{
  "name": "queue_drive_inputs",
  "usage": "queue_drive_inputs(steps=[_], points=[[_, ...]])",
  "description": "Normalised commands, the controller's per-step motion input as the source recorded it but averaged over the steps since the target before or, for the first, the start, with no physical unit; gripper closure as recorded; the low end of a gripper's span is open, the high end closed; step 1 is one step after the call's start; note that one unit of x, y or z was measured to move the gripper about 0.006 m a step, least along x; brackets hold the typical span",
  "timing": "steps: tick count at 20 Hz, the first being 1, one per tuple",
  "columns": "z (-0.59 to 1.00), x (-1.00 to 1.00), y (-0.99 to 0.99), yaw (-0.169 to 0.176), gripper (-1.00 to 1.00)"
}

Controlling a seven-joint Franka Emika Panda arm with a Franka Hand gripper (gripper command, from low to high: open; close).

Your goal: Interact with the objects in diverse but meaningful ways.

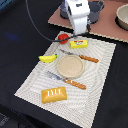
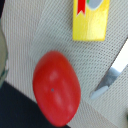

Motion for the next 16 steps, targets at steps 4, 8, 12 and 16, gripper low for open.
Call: queue_drive_inputs(steps=[4,8,12,16], points=[[-0.06,0.92,0.08,-0.068,-1.0],[-0.09,0.67,0.25,-0.006,-1.0],[-0.14,0.29,0.28,0.013,-1.0],[-0.03,-0.02,0.46,0.064,-1.0]])
